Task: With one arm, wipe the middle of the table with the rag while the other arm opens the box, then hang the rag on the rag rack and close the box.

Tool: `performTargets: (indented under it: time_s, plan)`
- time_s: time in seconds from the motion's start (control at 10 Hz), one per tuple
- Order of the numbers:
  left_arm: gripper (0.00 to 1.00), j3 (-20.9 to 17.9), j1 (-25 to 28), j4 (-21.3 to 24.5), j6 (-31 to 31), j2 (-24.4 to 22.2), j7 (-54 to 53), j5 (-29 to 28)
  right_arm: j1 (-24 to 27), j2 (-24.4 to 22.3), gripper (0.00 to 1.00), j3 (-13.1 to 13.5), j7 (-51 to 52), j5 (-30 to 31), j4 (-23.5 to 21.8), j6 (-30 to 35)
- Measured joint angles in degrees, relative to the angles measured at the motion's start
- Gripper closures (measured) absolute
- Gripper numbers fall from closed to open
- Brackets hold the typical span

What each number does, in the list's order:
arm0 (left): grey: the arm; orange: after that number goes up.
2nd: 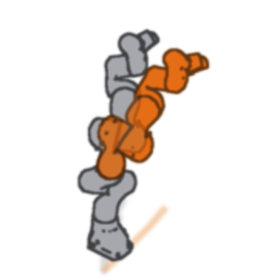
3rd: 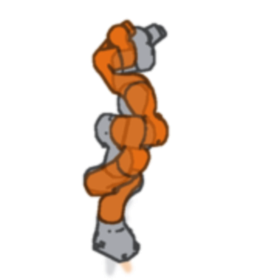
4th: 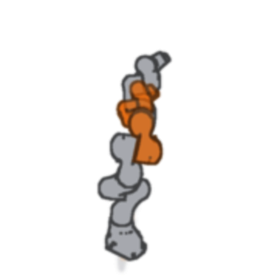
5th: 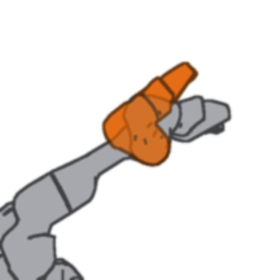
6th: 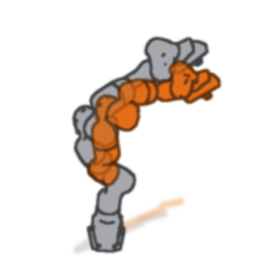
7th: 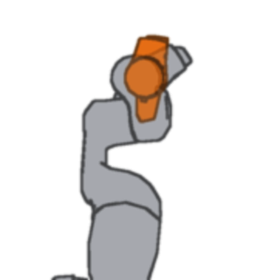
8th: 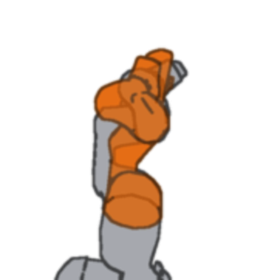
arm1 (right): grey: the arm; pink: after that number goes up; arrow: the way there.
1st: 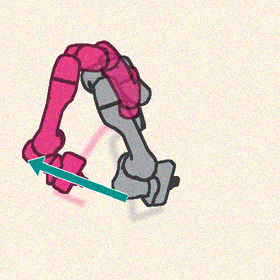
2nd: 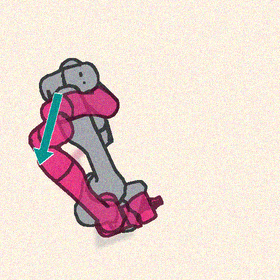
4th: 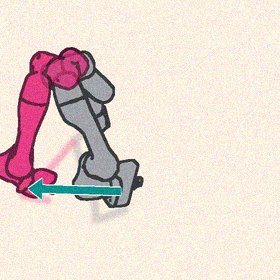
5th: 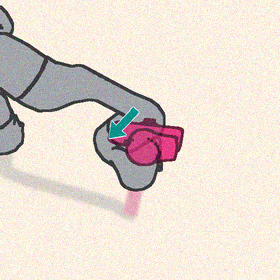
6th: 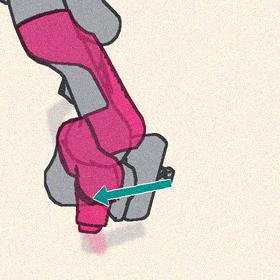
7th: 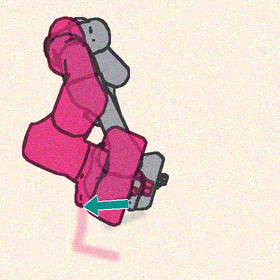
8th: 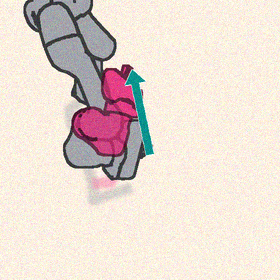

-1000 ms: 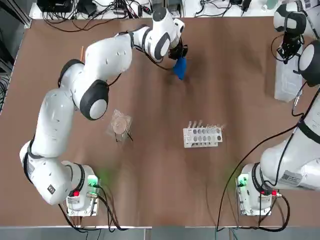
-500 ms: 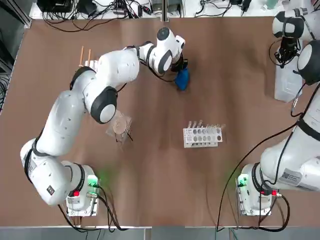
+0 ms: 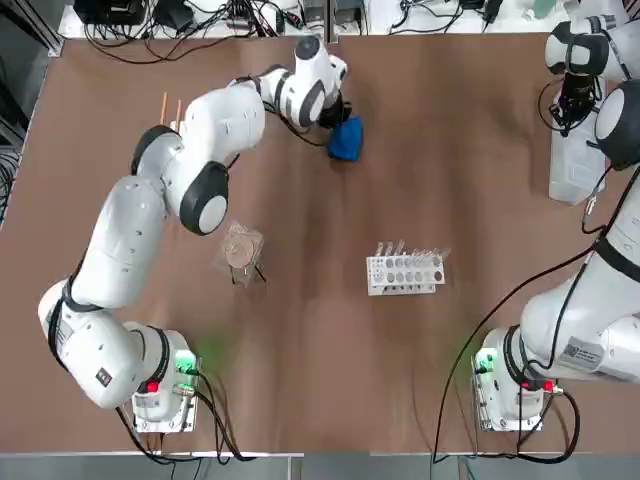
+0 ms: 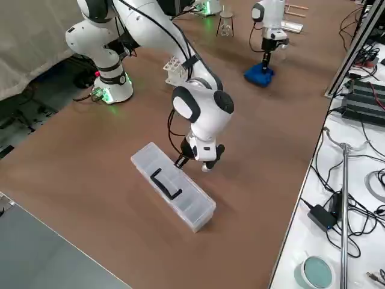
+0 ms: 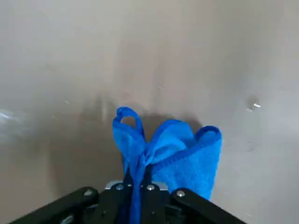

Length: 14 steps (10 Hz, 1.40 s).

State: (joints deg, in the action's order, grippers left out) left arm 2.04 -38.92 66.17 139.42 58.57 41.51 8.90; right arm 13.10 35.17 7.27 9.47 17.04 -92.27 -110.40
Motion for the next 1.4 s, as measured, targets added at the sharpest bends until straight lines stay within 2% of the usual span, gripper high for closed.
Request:
performTargets:
  time_s: [0.4, 0.7, 0.9, 1.1, 1.4]
  plan:
    - [0.93, -1.7, 4.1, 0.0, -10.2, -0.6, -3.5, -0.3, 0.8, -1.4, 0.97, 0.1, 0.2, 0.1, 1.2, 4.0]
    - [0.93, -1.8, 8.9, 0.0, -13.8, -0.9, -5.9, -1.1, 3.0, -4.0, 0.97, 0.1, 2.7, 1.3, 2.0, 6.7]
    - [0.93, -1.8, 10.5, 0.0, -14.2, -1.1, -6.7, -1.3, 6.3, -5.4, 0.97, 0.2, 5.6, 3.3, 2.4, 7.3]
    - [0.93, -1.4, 8.7, 0.0, -13.1, -1.1, -6.6, -1.3, 11.1, -4.6, 0.97, 0.5, 8.1, 4.4, 2.4, 5.9]
    - [0.93, -0.6, 2.3, 0.1, -4.4, -0.6, -2.7, -1.3, 14.4, -3.9, 0.97, 0.4, 9.6, 4.5, 2.4, 1.5]
